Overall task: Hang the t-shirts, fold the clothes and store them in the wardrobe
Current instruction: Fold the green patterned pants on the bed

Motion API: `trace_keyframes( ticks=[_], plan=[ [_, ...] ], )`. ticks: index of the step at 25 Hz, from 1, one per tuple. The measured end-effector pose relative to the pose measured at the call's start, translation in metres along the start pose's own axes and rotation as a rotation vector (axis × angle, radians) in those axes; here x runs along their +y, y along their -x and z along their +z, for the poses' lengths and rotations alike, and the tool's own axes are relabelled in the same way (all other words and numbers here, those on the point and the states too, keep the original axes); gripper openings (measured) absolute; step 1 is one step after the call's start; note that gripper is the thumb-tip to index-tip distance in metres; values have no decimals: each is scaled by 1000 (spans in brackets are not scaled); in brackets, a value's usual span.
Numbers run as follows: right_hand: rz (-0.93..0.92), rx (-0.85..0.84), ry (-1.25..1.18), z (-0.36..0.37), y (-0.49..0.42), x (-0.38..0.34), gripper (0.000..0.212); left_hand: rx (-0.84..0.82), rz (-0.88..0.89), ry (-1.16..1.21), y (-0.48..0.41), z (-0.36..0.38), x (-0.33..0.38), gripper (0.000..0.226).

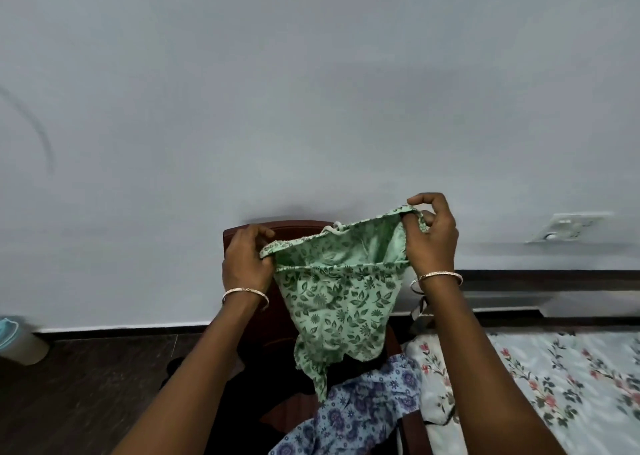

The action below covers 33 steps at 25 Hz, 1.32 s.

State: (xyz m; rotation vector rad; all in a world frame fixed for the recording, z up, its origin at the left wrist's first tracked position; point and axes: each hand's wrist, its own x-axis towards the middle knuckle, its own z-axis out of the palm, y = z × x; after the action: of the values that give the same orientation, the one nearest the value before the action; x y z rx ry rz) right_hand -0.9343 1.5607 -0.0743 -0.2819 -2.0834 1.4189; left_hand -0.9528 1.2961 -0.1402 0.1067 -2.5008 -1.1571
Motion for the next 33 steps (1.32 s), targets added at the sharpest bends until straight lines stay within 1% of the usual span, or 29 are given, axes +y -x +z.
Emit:
trace_keyframes(
  ticks=[3,5,8,9,11,13,15,17,19,20,22,25,27,29,30,33],
  plan=[
    [-15,-19,32,-29,25,-26,18,-191,-79,109,8,-41,19,30],
    [13,-3,48,-48,42,-41,14,-345,-179,288,16,-71,38,21],
    [29,36,78,-74,69,-61,12,-604,-345,501,31,-112,62,19],
    [35,42,78,-85,80,-69,14,-684,-366,526,38,-125,69,17],
    [94,8,-1,-111,108,-86,23,-778,-349,581,53,-151,83,18],
    [166,-59,-96,-139,138,-102,33,-810,-330,693,72,-175,98,22],
    [184,-116,-103,-164,170,-118,39,-783,-319,758,93,-195,113,20],
    [216,-208,-136,-186,194,-128,44,-680,-313,704,109,-206,127,16],
    [259,-341,-172,-215,221,-142,46,-576,-305,647,125,-215,140,16],
    [282,-408,-181,-228,231,-149,46,-553,-290,647,131,-220,146,16],
    [294,-471,-173,-257,256,-166,46,-577,-215,652,144,-229,164,18],
    [197,-427,-145,-295,283,-188,45,-641,-79,655,155,-240,193,27],
    [114,-335,-168,-320,301,-205,40,-745,-47,682,166,-247,215,31],
    [76,-245,-172,-347,318,-217,44,-873,-4,703,181,-251,236,34],
    [56,-200,-131,-360,325,-222,46,-927,42,705,190,-254,247,36],
    [-7,-104,134,-400,349,-236,38,-1008,249,669,221,-266,273,46]
  ],
)
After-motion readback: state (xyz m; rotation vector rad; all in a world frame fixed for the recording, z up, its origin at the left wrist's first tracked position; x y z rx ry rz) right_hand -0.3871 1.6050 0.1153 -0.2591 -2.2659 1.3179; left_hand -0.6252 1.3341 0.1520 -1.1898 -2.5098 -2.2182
